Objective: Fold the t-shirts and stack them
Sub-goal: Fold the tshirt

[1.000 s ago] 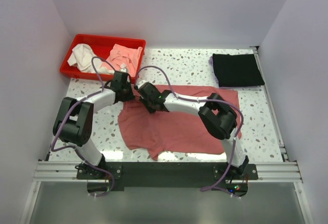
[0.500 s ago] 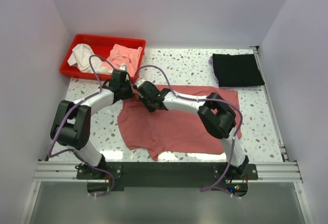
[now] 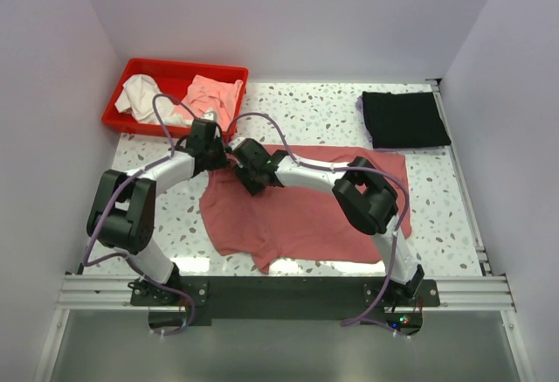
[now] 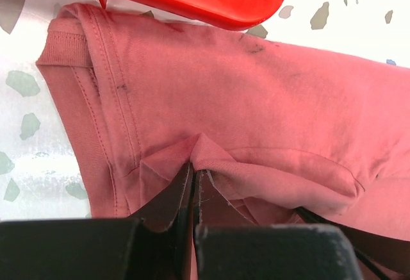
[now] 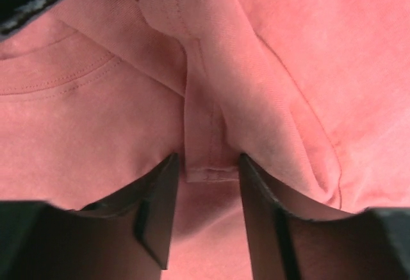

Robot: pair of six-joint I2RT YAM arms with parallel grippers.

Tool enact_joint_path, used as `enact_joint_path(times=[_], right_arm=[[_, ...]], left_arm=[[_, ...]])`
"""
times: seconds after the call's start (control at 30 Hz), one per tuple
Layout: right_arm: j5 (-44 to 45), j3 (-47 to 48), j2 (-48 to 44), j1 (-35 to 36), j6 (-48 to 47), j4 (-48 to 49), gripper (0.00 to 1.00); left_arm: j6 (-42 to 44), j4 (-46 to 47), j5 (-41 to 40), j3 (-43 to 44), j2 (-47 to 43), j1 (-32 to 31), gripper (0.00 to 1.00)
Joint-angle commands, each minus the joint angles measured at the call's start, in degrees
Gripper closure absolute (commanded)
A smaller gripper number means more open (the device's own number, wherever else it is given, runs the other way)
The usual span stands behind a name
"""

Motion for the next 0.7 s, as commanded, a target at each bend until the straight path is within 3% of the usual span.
enact_joint_path(times=[0.0,0.17,0.43,0.53,0.6,0.67], right_arm=[[-1.97,1.66,-0.21,-0.08,0.11,-0.64,0.52],[-1.71,3.42,1.54,-0.17,0.99,-0.98,0.50],[1.54,3.95,2.25,-0.78,2.31,-1.51,0.83],[1.19,4.12,1.20,-0.87,1.78,-1.08,0.89],[0.84,4.39,0.67,-0.87,1.26,-0.99,1.00],[1.01,4.65,-0.03,-0.87,0.73,-0.90,1.00]], left_arm=[[0.35,2.23,0.45,2.21,0.34,0.50,1.00],[0.53,1.79,-0.43,2.65,0.60,0.50,1.00],[0.88,1.62,-1.13,2.91,0.51,0.50,1.00],[0.97,1.44,-1.31,3.17,0.34,0.50,1.00],[0.97,1.35,-1.31,3.35,0.34,0.50,1.00],[0.97,1.35,-1.31,3.44,0.25,0.50,1.00]])
